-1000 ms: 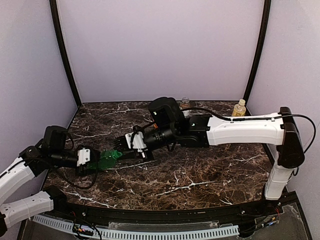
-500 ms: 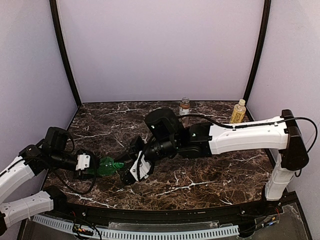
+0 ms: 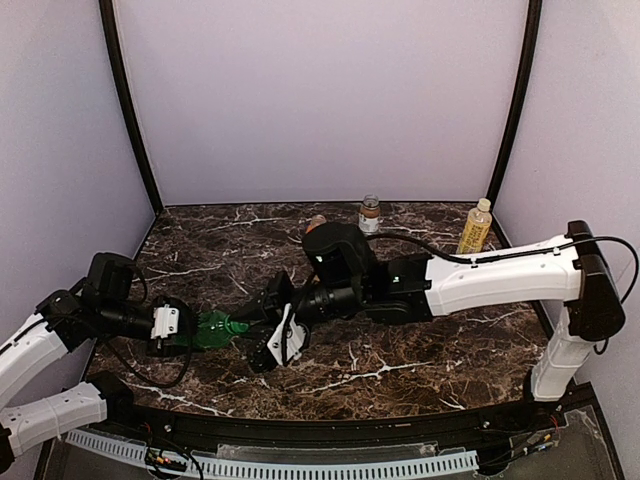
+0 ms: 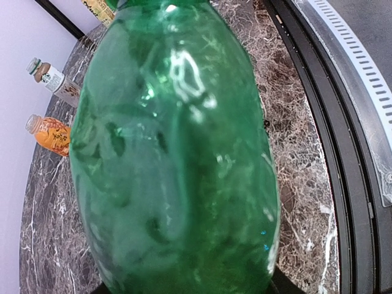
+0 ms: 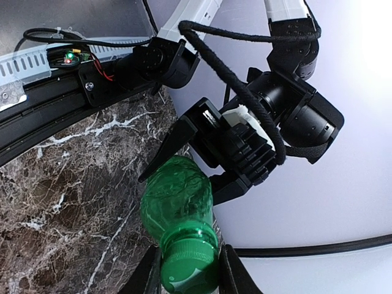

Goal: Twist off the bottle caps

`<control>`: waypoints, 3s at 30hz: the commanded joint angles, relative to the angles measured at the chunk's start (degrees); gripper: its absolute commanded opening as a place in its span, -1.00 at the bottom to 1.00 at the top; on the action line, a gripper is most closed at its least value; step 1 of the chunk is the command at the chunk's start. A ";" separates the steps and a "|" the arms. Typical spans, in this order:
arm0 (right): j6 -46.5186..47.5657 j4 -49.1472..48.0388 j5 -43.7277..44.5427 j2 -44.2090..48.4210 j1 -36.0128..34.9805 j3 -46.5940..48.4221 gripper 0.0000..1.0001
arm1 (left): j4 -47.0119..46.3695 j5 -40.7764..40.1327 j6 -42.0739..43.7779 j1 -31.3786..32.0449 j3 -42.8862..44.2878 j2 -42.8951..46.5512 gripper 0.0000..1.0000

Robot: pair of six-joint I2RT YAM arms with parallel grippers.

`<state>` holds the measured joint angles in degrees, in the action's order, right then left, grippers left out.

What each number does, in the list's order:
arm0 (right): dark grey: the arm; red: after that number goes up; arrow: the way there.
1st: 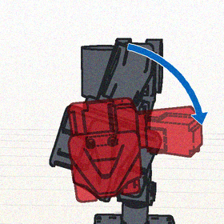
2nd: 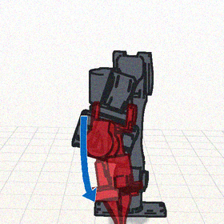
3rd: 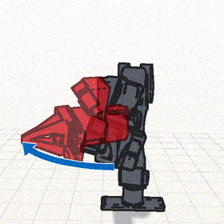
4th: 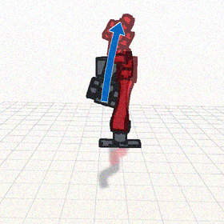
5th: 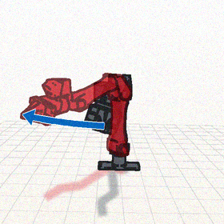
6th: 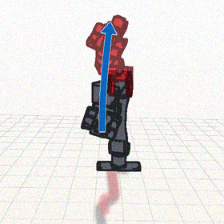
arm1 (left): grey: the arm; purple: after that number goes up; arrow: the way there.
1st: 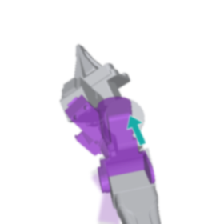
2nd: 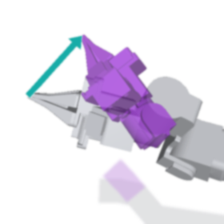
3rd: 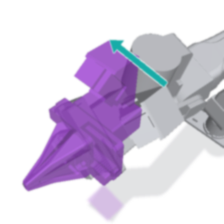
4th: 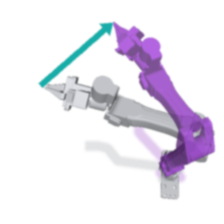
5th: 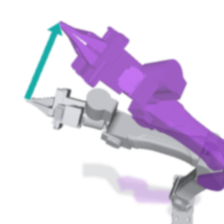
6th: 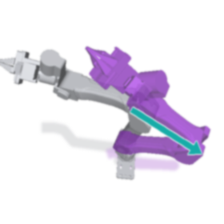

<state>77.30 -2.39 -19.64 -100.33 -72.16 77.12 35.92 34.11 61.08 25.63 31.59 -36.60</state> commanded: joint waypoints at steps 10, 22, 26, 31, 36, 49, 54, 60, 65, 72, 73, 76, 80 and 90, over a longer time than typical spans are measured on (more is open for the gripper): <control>-20.83 -13.16 5.27 10.13 3.43 -7.80 -1.00 | -0.45 0.60 -1.09 0.47 0.01 1.25 -0.99; -90.53 16.19 31.62 7.16 26.18 -9.44 -1.00 | -32.14 -5.11 -46.94 -4.23 -6.45 3.31 -0.99; -94.47 17.31 29.59 3.80 33.48 -11.72 -1.00 | -32.81 -4.13 -48.40 -5.82 -9.95 5.29 -0.99; -94.14 17.14 27.28 -4.40 39.23 -10.76 -1.00 | -32.01 -1.65 -50.59 -9.55 -13.59 8.77 -0.99; -94.92 17.38 27.75 -10.44 42.10 -10.26 -1.00 | -33.55 -0.55 -51.50 -12.28 -15.14 9.75 -0.99; -93.19 19.79 32.39 -12.01 42.02 -9.48 0.07 | -35.73 0.71 -54.21 -14.40 -16.25 10.78 -0.99; -90.50 22.03 32.02 -7.96 40.67 -5.47 0.97 | -35.66 2.88 -54.08 -14.54 -16.54 10.93 -0.99; -73.10 18.02 22.95 1.12 30.01 3.33 0.94 | -37.24 7.28 -53.84 -14.73 -16.69 11.13 -0.99; -68.75 1.27 -7.85 4.75 21.16 5.10 0.90 | -36.78 11.57 -50.52 -14.82 -16.83 12.38 -0.99; -81.10 -21.52 -21.10 -6.30 13.01 13.43 0.83 | -36.74 13.79 -50.32 -14.89 -16.83 12.84 -0.99; -81.02 -21.70 -20.95 -8.20 11.85 15.81 0.83 | -36.72 13.90 -50.35 -14.90 -16.83 12.91 -0.99; -81.65 -18.39 -21.43 -14.17 9.38 23.95 0.79 | -36.79 13.86 -50.18 -14.88 -16.87 13.13 -0.99; -85.57 -18.69 -20.39 -19.49 7.74 28.01 0.78 | -36.88 13.92 -50.06 -14.97 -16.90 13.62 -0.99; -94.26 -18.60 -19.77 -26.66 7.16 35.18 0.13 | -37.43 13.81 -50.36 -14.95 -17.08 13.73 -0.99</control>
<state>-13.23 -19.81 -39.46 -125.60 -64.73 109.32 -0.08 47.13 10.39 11.07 15.57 -23.31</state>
